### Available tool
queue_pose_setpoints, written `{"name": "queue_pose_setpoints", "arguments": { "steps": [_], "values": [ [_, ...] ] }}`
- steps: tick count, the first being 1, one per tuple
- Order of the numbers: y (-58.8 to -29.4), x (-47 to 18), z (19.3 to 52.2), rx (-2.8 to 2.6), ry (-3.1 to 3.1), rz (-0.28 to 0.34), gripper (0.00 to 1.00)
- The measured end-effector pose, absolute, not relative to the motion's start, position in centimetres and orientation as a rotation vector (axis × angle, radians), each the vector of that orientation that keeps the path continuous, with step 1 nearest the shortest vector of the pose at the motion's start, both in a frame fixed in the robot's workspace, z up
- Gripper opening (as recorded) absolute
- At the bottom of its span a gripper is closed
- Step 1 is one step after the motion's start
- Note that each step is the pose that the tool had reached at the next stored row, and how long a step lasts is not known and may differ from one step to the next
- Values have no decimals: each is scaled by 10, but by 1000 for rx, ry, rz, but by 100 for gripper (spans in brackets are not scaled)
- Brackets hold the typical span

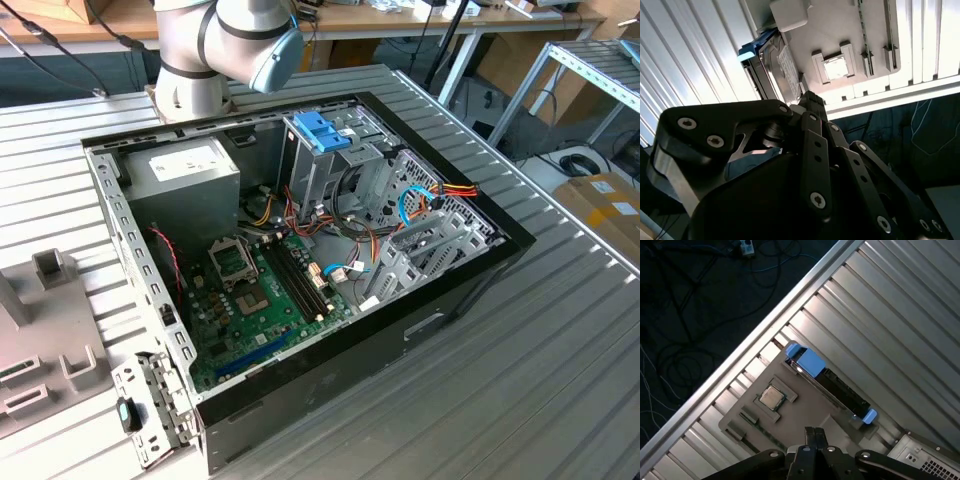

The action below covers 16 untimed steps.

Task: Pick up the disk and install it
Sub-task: 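Pick up the disk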

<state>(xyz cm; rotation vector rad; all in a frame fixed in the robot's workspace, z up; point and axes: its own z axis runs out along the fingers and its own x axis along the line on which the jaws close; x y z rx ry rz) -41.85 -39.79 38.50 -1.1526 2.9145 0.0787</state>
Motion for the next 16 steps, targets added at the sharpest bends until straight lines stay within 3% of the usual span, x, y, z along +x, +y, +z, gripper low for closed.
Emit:
{"name": "queue_pose_setpoints", "arguments": {
  "steps": [16],
  "values": [
    [-398, -418, 385, -1301, 2854, 79, 11]
  ]
}}
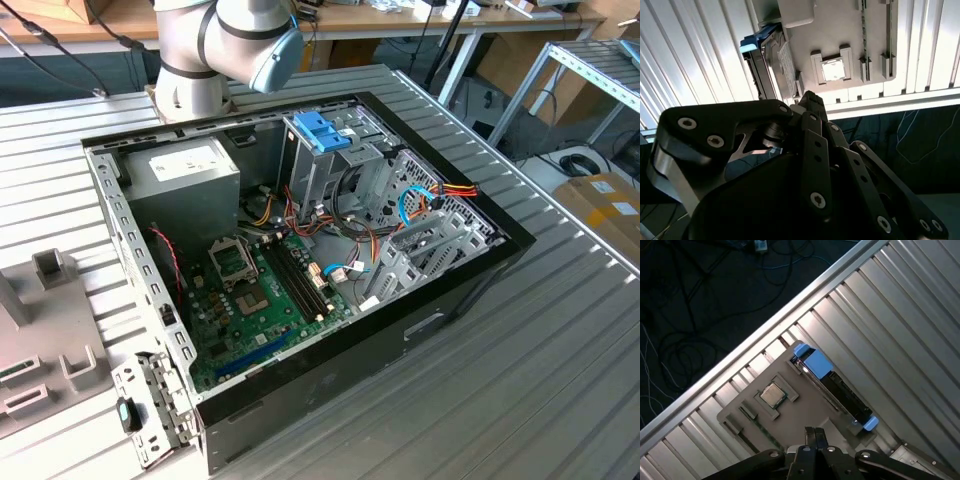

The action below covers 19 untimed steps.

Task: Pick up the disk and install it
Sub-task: 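Pick up the disk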

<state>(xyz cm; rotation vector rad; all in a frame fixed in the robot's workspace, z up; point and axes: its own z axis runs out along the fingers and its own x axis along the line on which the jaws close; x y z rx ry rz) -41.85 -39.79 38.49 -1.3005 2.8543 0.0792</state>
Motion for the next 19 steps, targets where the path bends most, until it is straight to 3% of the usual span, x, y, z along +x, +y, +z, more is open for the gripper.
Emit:
{"name": "queue_pose_setpoints", "arguments": {
  "steps": [19],
  "values": [
    [-398, -418, 385, -1463, 2778, 79, 11]
  ]
}}
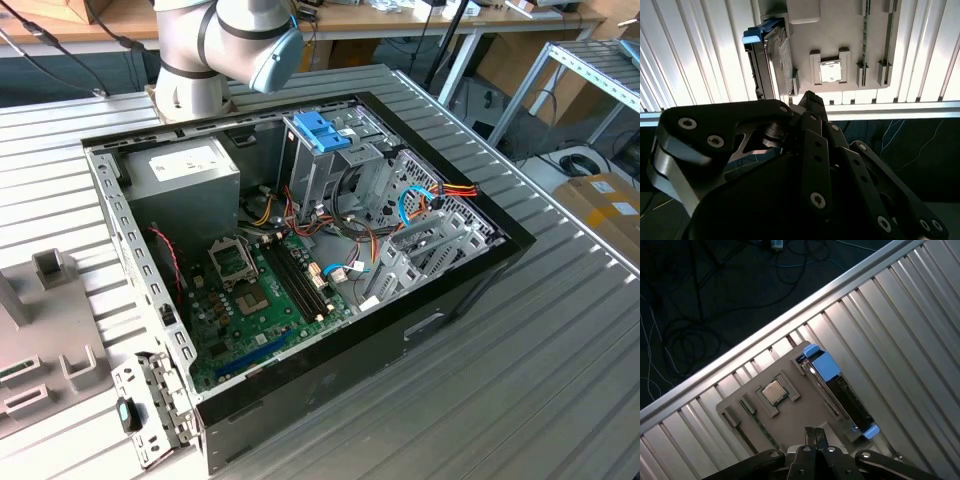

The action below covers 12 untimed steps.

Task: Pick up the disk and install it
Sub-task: 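Pick up the disk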

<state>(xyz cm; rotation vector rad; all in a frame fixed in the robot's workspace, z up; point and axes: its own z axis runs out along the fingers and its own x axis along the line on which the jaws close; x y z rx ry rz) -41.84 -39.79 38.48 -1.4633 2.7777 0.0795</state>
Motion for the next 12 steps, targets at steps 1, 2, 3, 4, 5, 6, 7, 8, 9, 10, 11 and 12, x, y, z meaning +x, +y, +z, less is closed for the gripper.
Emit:
{"name": "queue_pose_setpoints", "arguments": {
  "steps": [1, 2, 3, 4, 5, 6, 7, 8, 9, 10, 11, 12],
  "values": [
    [-398, -418, 385, -1470, 2774, 79, 11],
    [-398, -418, 385, -1477, 2771, 80, 11],
    [-398, -418, 385, -1486, 2766, 80, 11],
    [-398, -418, 385, -1493, 2762, 80, 11],
    [-398, -418, 385, -1502, 2758, 80, 11],
    [-398, -418, 385, -1509, 2754, 80, 11],
    [-398, -418, 385, -1525, 2746, 80, 11],
    [-398, -418, 385, -1539, 2738, 80, 11],
    [-398, -418, 385, -1551, 2731, 80, 11],
    [-398, -418, 385, -1559, 2727, 80, 11],
    [-398, -418, 385, -1567, 2723, 79, 11],
    [-398, -418, 385, -1579, 2716, 80, 11]
  ]
}}
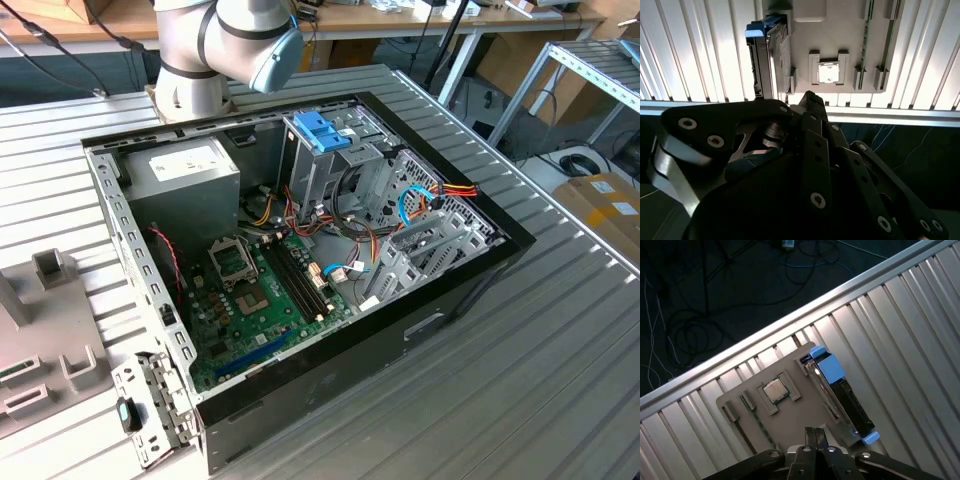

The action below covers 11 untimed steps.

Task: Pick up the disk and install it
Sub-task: 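Pick up the disk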

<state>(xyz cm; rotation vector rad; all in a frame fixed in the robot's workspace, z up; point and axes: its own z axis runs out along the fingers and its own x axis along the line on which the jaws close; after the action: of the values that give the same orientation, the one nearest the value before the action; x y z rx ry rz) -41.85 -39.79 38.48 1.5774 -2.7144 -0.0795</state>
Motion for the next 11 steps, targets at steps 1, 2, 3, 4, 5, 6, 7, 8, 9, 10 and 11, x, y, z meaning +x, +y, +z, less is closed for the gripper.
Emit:
{"name": "queue_pose_setpoints", "arguments": {
  "steps": [1, 2, 3, 4, 5, 6, 7, 8, 9, 10, 11],
  "values": [
    [-398, -418, 385, 1585, -2710, -79, 11],
    [-398, -418, 385, 1591, -2706, -79, 11],
    [-398, -418, 385, 1609, -2695, -79, 11],
    [-398, -418, 385, 1617, -2690, -79, 11],
    [-398, -418, 385, 1624, -2686, -79, 11],
    [-398, -418, 385, 1640, -2676, -79, 11],
    [-398, -418, 385, 1648, -2671, -79, 11],
    [-398, -418, 385, 1655, -2666, -79, 11],
    [-398, -418, 385, 1666, -2659, -79, 11],
    [-398, -418, 385, 1673, -2655, -79, 11],
    [-398, -418, 385, 1686, -2646, -79, 11]
  ]
}}
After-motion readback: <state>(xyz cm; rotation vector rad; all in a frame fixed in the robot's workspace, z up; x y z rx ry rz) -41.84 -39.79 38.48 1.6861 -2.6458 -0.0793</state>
